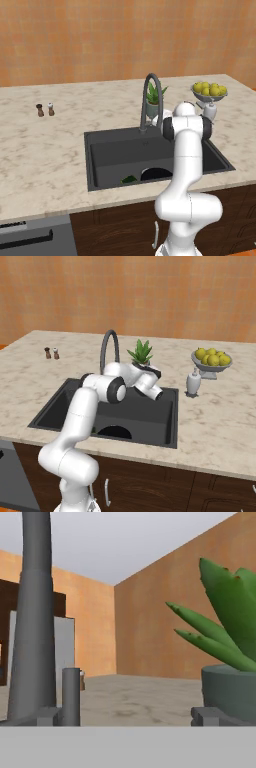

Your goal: Pick the pan and sponge and place them into the sink. Then turn on the water.

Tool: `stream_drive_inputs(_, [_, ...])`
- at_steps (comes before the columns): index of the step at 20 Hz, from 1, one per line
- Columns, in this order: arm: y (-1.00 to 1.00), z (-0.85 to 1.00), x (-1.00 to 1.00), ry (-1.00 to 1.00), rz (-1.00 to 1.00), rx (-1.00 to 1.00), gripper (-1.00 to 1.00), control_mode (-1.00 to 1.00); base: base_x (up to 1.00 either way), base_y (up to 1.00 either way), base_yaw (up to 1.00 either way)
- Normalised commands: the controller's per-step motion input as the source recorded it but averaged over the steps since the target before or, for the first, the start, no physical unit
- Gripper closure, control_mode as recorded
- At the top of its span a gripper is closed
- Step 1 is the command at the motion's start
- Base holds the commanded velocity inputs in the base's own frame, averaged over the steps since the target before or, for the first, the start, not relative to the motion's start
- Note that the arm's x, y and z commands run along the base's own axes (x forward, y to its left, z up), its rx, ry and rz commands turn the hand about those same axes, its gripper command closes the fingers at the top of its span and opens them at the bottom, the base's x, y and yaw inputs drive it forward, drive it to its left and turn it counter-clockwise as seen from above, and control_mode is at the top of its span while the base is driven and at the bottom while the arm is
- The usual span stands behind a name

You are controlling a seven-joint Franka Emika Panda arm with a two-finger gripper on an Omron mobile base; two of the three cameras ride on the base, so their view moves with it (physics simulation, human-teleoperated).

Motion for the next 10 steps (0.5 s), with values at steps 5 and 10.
stream_drive_inputs(5, [-0.03,-0.1,0.21,0.0,0.0,0.01,1.0,-1.0,0.0,0.0,0.0])
stream_drive_inputs(10, [0.0,-0.02,0.03,0.0,0.0,0.0,1.0,-1.0,0.0,0.0,0.0])
